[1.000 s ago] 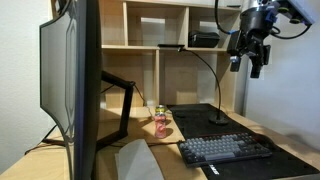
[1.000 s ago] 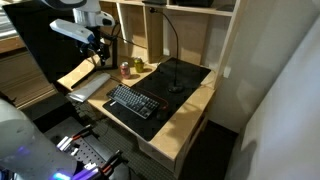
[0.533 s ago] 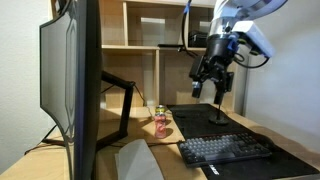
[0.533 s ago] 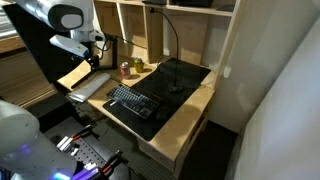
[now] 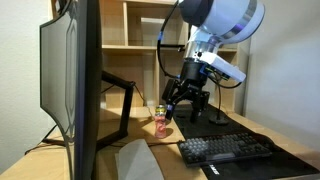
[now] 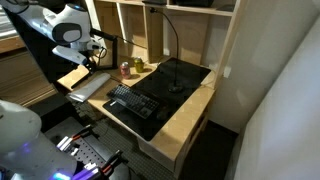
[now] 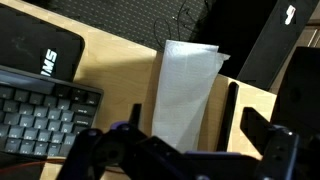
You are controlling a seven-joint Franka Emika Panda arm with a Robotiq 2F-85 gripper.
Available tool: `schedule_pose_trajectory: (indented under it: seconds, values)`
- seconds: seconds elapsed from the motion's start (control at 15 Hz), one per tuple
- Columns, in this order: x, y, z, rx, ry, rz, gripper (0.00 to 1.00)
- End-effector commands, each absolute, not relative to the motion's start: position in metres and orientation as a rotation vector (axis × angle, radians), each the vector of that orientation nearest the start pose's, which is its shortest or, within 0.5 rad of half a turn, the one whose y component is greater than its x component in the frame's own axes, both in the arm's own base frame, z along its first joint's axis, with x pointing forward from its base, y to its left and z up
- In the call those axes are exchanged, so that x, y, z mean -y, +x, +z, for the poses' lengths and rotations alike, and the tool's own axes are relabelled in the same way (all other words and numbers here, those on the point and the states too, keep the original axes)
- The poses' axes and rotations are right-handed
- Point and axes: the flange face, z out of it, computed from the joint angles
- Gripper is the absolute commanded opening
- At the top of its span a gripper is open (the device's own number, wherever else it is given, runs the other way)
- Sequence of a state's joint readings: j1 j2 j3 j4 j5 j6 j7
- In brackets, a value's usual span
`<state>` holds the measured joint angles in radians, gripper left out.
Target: Take the white plain paper and put it near the mouse, then pick up the mouse and place it on the plain paper
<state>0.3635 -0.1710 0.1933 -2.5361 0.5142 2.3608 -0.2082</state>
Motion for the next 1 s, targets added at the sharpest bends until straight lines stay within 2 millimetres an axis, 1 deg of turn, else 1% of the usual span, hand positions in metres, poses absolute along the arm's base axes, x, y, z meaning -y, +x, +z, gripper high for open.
schedule_pose_trajectory:
  seconds: [0.0,0.13,0.33,0.47,0.53,0.6,0.67,0.8,0.93]
  values:
    - [-0.249,0.388,0.312,0.589,-2.763,0.092,1.00]
    - [-0.260,0.399,0.295,0.637,-2.743,0.015,1.00]
    - [-0.273,0.422,0.270,0.690,-2.746,-0.086,1.00]
    - [-0.284,0.433,0.249,0.724,-2.721,-0.064,1.00]
    - [-0.291,0.437,0.245,0.742,-2.688,-0.050,1.00]
    - [-0.295,0.439,0.252,0.755,-2.647,-0.078,1.00]
    - [-0.286,0.426,0.252,0.728,-2.713,-0.046,1.00]
    - [-0.295,0.434,0.249,0.746,-2.673,-0.055,1.00]
    - [-0.296,0.438,0.252,0.747,-2.668,-0.065,1.00]
